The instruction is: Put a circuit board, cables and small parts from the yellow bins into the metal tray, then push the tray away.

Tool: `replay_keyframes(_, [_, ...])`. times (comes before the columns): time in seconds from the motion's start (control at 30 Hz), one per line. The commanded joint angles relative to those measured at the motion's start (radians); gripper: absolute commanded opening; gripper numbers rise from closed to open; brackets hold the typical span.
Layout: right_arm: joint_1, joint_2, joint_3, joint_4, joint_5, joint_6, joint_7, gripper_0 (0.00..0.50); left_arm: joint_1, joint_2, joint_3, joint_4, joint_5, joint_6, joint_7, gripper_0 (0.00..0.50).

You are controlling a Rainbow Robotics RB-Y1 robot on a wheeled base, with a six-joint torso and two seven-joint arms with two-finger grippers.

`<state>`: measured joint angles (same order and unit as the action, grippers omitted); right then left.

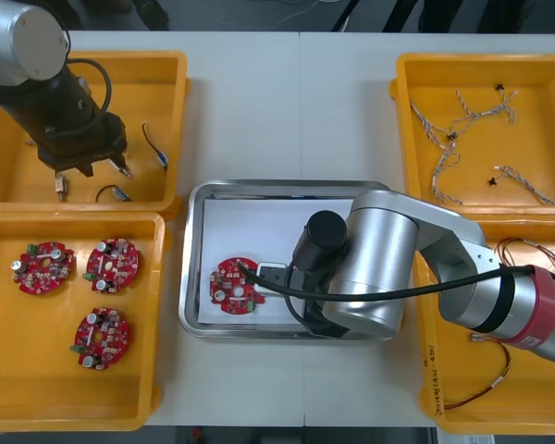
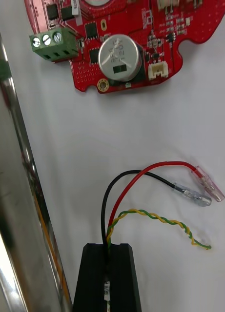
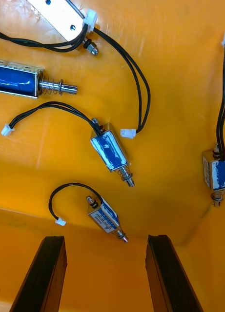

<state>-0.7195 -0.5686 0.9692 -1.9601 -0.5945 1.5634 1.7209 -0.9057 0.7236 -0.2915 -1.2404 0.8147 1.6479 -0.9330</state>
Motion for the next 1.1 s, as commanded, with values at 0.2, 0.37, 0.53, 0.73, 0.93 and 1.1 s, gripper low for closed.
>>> replay_keyframes(0.2, [0.008,0.038,0.002,-0.008,0.051,-0.019,-0.015,0.5,-0.121,-0.039,-0.063,0.115,0.011,0.018,-0.135,0.478])
replay_keyframes(0.37, [0.006,0.038,-0.001,-0.017,0.081,-0.019,-0.021,0.5,-0.134,-0.055,-0.066,0.179,0.018,0.015,-0.155,0.478])
replay_keyframes(0.53, [-0.006,0.038,-0.03,-0.042,0.085,-0.009,-0.026,0.5,-0.137,-0.061,-0.084,0.207,0.026,-0.004,-0.176,0.478])
replay_keyframes(0.73, [-0.023,0.042,-0.087,-0.08,0.085,0.046,-0.034,0.5,-0.137,-0.07,-0.135,0.222,0.038,-0.048,-0.179,0.481])
replay_keyframes(0.93, [-0.046,0.047,-0.132,-0.126,0.084,0.181,-0.046,0.5,-0.137,-0.082,-0.141,0.246,0.044,-0.069,-0.198,0.479])
replay_keyframes(1.1, [-0.046,0.049,-0.198,-0.178,0.084,0.302,-0.057,0.5,-0.137,-0.088,-0.153,0.254,0.04,-0.083,-0.205,0.481])
